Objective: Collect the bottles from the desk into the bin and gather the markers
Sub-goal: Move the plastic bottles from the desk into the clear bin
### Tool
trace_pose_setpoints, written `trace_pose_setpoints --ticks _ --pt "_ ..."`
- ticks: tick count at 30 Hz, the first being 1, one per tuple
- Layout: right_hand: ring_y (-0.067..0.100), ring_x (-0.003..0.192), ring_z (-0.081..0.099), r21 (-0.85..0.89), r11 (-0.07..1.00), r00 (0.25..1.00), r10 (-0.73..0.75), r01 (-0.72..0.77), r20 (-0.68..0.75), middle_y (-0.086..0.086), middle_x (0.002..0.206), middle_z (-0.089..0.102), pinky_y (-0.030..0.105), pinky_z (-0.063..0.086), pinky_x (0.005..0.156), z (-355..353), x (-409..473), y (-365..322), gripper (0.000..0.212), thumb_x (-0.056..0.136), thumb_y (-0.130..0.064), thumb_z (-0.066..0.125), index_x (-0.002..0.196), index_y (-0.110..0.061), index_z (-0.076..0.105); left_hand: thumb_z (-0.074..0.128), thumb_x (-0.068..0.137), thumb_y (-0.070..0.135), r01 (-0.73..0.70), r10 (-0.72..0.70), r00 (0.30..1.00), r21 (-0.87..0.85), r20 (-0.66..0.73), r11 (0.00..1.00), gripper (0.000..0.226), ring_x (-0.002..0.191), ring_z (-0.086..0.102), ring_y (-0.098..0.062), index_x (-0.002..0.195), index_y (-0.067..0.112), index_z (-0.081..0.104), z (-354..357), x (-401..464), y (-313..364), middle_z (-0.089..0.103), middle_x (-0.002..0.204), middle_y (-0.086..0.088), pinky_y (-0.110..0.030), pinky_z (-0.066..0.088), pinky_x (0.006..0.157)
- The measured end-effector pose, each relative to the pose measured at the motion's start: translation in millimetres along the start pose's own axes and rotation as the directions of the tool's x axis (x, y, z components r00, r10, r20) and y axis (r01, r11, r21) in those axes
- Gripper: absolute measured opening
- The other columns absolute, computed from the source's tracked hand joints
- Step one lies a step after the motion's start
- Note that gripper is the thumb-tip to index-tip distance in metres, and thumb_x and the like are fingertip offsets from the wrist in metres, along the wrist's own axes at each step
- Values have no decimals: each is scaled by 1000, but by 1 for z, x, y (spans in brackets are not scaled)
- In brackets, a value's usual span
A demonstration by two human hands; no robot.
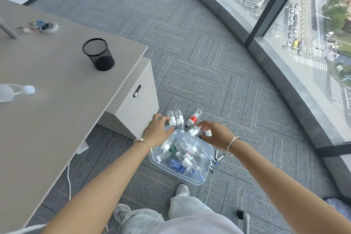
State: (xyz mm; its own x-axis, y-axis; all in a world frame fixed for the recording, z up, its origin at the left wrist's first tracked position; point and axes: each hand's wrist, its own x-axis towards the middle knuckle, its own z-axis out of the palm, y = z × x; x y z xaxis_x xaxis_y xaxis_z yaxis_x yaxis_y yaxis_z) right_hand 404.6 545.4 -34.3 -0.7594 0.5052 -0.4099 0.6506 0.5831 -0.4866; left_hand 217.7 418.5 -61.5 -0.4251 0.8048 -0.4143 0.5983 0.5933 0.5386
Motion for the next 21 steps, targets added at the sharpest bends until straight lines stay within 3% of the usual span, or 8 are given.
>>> trace_pose_setpoints --ticks 5,12,16,21 --pt "16 107 57 -45 997 998 -64 65 22 1 122 60 34 47 96 5 16 -42 45 83 -33 61 125 -23 48 53 89 44 1 -2 998 -18 -59 1000 54 129 40 -26 135 19 42 -25 -17 -25 28 147 -6 -38 39 104" --pt "20 116 51 -85 979 982 -184 187 49 2 131 53 36 42 100 17 47 -135 53 81 -38 62 129 -25 44 53 90 42 45 -56 981 -67 -184 997 54 127 42 -22 136 20 40 -87 -52 -84 28 147 -3 -34 41 99" --pt "20 122 47 -93 959 963 -265 269 57 0 134 50 40 39 104 31 68 -202 57 79 -45 62 130 -29 41 53 88 48 78 -85 953 -36 -290 996 55 130 38 -23 135 21 43 -134 -79 -132 35 142 -3 -37 39 104" --pt "20 124 44 -120 917 925 -377 381 58 1 135 48 32 34 105 61 90 -297 59 80 -41 63 132 -27 40 56 87 43 138 -158 905 -77 -394 987 54 133 36 -22 135 20 44 -187 -124 -204 37 141 -4 -33 34 107"
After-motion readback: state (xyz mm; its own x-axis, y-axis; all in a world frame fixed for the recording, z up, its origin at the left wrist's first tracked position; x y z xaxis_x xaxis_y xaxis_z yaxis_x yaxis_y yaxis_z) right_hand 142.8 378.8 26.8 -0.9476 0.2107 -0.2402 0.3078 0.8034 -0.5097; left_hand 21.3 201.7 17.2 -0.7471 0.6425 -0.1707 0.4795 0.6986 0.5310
